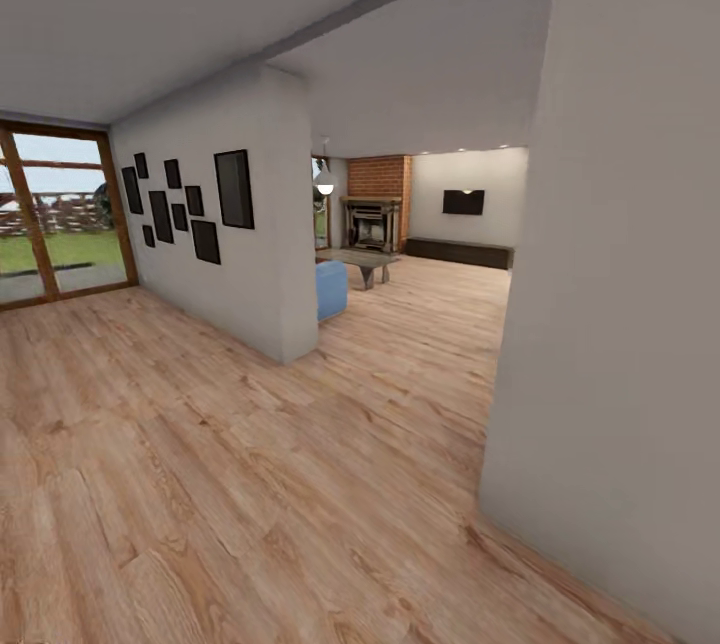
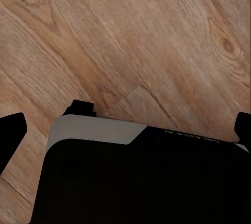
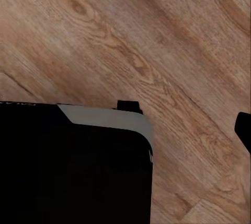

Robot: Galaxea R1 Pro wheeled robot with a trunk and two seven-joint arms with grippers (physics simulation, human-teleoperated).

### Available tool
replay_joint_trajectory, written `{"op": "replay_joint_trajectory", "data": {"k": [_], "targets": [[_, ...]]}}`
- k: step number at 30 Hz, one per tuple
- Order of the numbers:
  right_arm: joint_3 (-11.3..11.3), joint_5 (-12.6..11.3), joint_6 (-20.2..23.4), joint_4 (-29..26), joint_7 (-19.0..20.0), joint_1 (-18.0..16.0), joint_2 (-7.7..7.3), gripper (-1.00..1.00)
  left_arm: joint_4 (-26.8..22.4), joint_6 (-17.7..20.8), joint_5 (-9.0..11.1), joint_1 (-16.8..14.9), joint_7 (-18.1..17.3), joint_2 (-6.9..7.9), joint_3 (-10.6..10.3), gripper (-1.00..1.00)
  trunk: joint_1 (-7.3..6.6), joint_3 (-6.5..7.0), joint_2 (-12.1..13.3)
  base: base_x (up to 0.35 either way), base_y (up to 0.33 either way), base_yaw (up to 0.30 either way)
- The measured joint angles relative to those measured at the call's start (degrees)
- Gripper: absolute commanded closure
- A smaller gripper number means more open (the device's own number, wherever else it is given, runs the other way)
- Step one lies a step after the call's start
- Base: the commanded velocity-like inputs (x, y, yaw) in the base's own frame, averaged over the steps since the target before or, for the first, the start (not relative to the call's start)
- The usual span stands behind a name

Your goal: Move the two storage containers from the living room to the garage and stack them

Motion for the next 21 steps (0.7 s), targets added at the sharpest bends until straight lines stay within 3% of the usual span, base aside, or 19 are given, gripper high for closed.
{"op": "replay_joint_trajectory", "data": {"k": [12,21], "targets": [[0.0,0.0,0.0,0.0,0.0,0.0,-0.01,-1.0,0.0,0.0,0.0,0.0,0.0,-0.01,0.0,-1.0,0.0,0.0,0.0,0.332,0.0,0.258],[0.06,-0.03,0.0,0.0,0.13,0.01,-0.09,-1.0,0.02,0.55,-0.01,-0.01,0.0,-0.02,0.0,-1.0,0.0,0.0,0.0,0.332,0.0,0.03]]}}
